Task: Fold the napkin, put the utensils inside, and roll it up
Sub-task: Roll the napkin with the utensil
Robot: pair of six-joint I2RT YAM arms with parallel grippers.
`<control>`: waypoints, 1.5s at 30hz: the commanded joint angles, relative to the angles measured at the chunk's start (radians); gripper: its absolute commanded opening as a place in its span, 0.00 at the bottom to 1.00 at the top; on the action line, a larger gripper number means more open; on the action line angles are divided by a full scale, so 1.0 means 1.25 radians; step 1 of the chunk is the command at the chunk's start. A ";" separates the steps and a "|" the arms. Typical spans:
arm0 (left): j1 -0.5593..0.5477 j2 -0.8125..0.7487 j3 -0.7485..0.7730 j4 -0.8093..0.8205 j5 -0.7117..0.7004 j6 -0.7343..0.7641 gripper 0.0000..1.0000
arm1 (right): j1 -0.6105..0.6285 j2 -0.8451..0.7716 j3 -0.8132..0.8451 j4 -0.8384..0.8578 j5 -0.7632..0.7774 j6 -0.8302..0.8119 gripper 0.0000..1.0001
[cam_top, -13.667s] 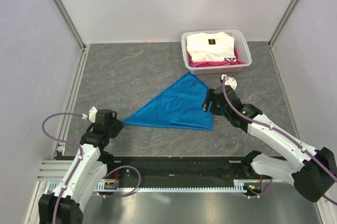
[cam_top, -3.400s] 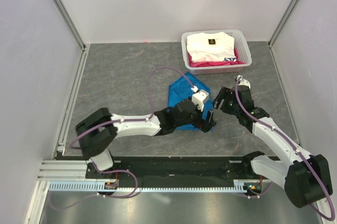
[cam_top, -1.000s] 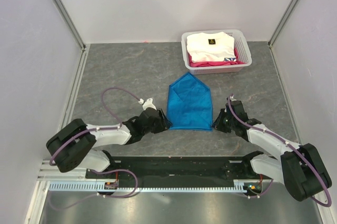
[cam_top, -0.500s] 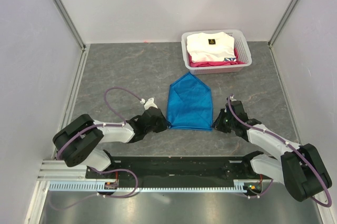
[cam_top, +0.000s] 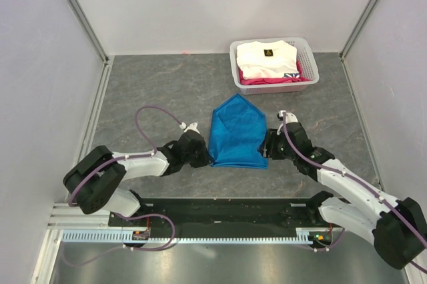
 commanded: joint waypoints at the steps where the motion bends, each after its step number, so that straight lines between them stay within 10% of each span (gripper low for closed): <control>1: 0.060 -0.026 0.015 -0.107 0.129 0.085 0.02 | 0.122 -0.028 0.064 0.027 0.089 -0.097 0.61; 18: 0.162 -0.043 0.045 -0.137 0.321 0.104 0.02 | 0.693 0.394 0.243 0.129 0.567 -0.266 0.68; 36: 0.189 -0.043 0.056 -0.165 0.349 0.126 0.02 | 0.719 0.621 0.254 0.177 0.724 -0.299 0.62; 45: 0.198 -0.040 0.048 -0.148 0.369 0.145 0.08 | 0.719 0.647 0.249 0.194 0.711 -0.317 0.28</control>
